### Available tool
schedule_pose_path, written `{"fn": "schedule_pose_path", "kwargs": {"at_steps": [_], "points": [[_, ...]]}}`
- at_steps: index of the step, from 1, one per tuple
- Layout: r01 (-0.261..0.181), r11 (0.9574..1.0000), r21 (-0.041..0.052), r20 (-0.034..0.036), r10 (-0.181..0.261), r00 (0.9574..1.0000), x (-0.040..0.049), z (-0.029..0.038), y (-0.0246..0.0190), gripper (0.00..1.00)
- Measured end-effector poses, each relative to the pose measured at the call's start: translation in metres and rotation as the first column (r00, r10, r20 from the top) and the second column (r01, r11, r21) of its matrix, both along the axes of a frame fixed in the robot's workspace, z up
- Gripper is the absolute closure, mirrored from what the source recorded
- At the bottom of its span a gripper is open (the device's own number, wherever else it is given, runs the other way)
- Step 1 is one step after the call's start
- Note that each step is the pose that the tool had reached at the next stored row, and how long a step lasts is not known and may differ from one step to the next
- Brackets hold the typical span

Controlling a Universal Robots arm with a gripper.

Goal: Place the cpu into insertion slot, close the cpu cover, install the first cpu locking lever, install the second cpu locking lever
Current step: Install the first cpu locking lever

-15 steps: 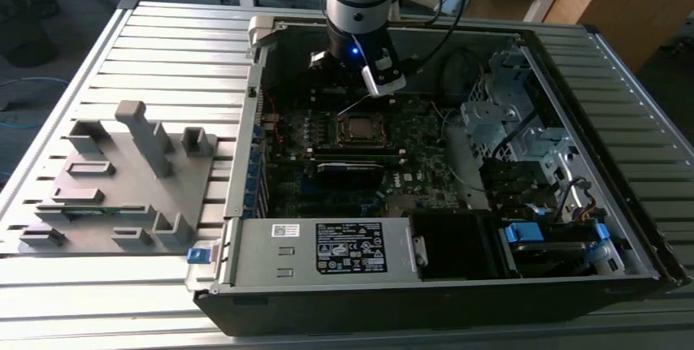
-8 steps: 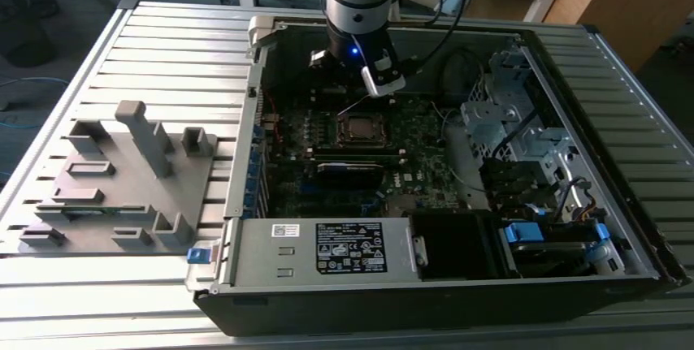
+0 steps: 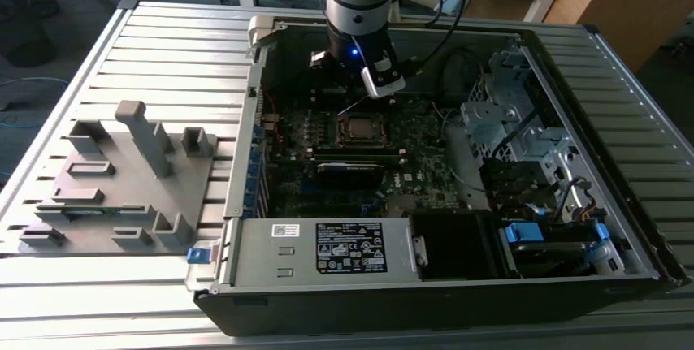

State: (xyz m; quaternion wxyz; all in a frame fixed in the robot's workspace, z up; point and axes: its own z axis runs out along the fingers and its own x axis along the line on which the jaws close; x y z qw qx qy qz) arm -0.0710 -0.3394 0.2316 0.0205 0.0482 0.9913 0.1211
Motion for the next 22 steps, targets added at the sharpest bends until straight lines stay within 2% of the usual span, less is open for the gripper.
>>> {"fn": "schedule_pose_path", "kwargs": {"at_steps": [13,17,22], "points": [[0.007,1.0,0.0004,0.0027,-0.007,1.0,-0.0001,-0.0029,0.0,0.9],[0.059,0.9982,0.0004,0.0028,-0.059,0.9982,-0.0001,-0.0042,0.0,0.9],[0.124,0.9923,0.0003,0.0028,-0.124,0.9923,0.0,-0.0066,0.0,0.9]]}}
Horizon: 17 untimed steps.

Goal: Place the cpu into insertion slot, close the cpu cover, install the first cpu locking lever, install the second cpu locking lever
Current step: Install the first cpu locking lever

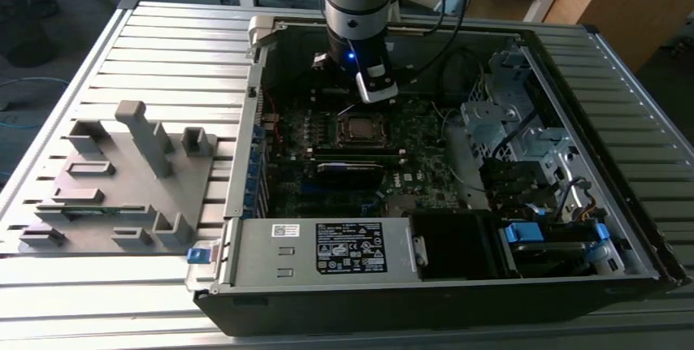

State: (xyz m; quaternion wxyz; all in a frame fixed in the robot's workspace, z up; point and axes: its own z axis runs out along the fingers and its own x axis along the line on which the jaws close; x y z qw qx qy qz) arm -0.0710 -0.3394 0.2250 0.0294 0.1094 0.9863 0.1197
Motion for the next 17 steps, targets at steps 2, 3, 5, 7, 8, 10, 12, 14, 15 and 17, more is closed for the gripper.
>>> {"fn": "schedule_pose_path", "kwargs": {"at_steps": [2,3,5,7,8,10,12,14,15,17], "points": [[0.02,0.9998,-0.0002,-0.0002,-0.02,0.9998,0.0003,-0.0005,0.0,0.9],[0.028,0.9996,-0.0003,-0.0002,-0.028,0.9996,0.0006,-0.0007,0.0,0.9],[0.032,0.9995,-0.0002,-0.0001,-0.032,0.9995,0.0007,-0.0007,0.0,0.9],[0.032,0.9995,-0.0001,0.0,-0.032,0.9995,0.0008,-0.0008,0.0,0.9],[0.033,0.9995,-0.0001,-0.0001,-0.033,0.9995,0.0008,-0.0008,0.0,0.9],[0.033,0.9995,0.0004,0.0011,-0.033,0.9995,0.0008,-0.0016,0.0001,0.9],[0.033,0.9995,0.0001,0.0041,-0.033,0.9994,0.0008,-0.0026,0.0,0.9],[0.033,0.9994,0.0002,0.0071,-0.033,0.9994,0.0008,-0.0038,0.0,0.9],[0.033,0.9995,0.0002,0.0077,-0.033,0.9994,0.0008,-0.0042,0.0,0.9],[0.033,0.9995,0.0,0.0078,-0.033,0.9994,0.0009,-0.0047,0.0,0.9]]}}
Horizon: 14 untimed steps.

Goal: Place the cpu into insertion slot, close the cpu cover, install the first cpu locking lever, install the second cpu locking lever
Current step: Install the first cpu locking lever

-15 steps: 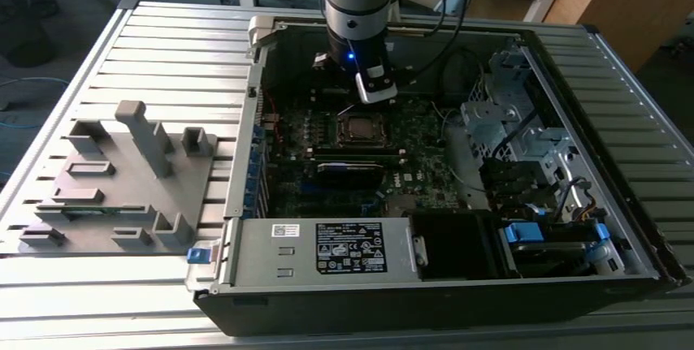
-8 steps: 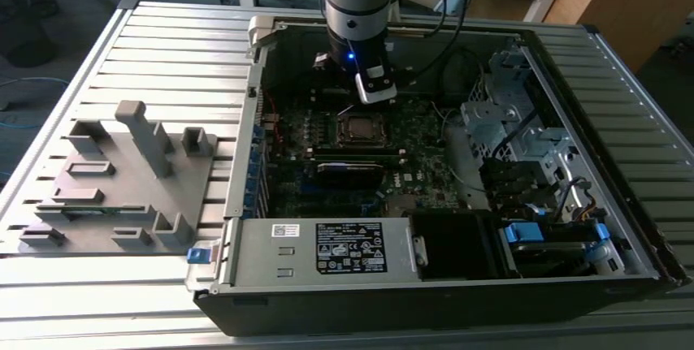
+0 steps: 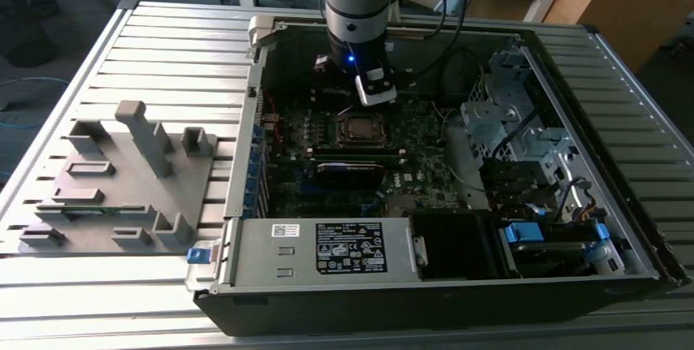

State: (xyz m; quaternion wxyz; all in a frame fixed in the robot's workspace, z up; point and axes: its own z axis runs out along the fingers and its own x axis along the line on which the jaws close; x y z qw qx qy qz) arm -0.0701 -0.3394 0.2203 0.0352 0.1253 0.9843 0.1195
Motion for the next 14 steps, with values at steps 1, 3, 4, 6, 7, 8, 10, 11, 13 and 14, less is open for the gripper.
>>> {"fn": "schedule_pose_path", "kwargs": {"at_steps": [1,3,4,6,7,8,10,11,13,14], "points": [[0.0,1.0,0.0001,0.0001,0.0,1.0,0.0004,-0.0002,0.0,0.9],[0.0,1.0,0.0002,0.0002,0.0,1.0,0.0019,-0.0007,0.0,0.9],[0.0,1.0,0.0003,0.0002,0.0,1.0,0.0028,-0.0009,0.0,0.9],[0.0,1.0,0.0004,0.0002,0.0,1.0,0.0047,-0.0013,0.0,0.9],[0.0,1.0,0.0003,0.0002,0.0,1.0,0.0055,-0.0015,0.0001,0.9],[0.0,1.0,0.0002,0.0001,0.0,1.0,0.0063,-0.0016,0.0001,0.9],[0.0,1.0,0.0002,0.0002,0.0,1.0,0.0082,-0.0022,0.0001,0.9],[0.0,1.0,0.0003,0.0001,0.0,1.0,0.0093,-0.0025,0.0002,0.9],[0.0,1.0,0.0002,0.0001,0.0,1.0,0.0118,-0.0032,0.0002,0.9],[0.0,1.0,0.0002,0.0001,0.0,1.0,0.0126,-0.0035,0.0003,0.9]]}}
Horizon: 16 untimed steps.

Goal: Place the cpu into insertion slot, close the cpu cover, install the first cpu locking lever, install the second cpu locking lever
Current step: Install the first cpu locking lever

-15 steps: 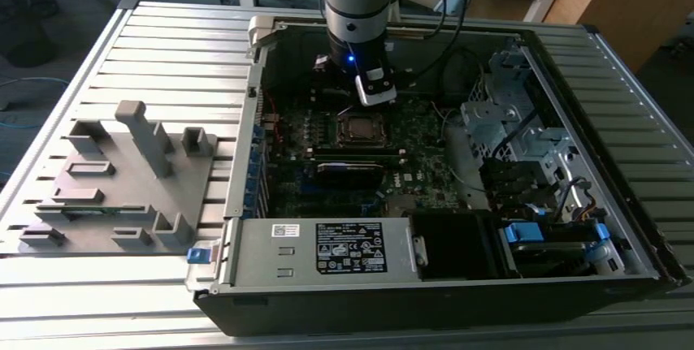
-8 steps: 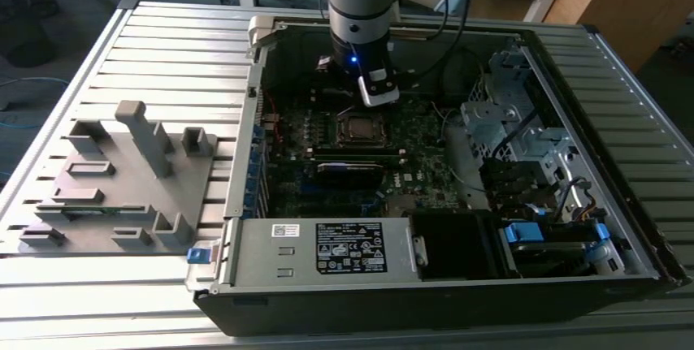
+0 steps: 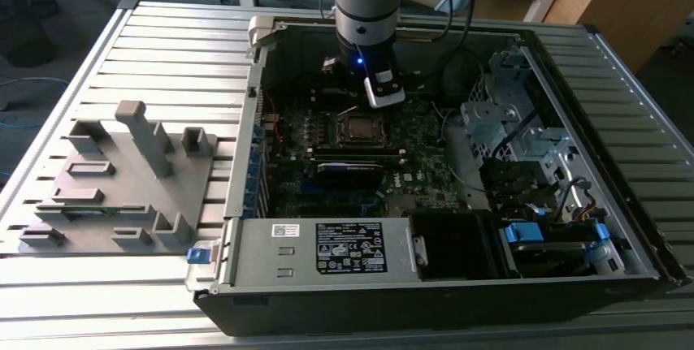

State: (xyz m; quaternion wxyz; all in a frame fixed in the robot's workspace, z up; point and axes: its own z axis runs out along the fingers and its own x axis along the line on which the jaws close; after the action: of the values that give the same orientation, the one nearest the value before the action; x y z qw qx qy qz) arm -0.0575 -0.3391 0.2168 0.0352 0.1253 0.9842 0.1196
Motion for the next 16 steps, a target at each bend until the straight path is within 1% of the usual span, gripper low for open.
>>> {"fn": "schedule_pose_path", "kwargs": {"at_steps": [16], "points": [[0.005,1.0,0.0,0.0001,-0.005,1.0,0.0046,-0.0054,0.0071,0.9]]}}
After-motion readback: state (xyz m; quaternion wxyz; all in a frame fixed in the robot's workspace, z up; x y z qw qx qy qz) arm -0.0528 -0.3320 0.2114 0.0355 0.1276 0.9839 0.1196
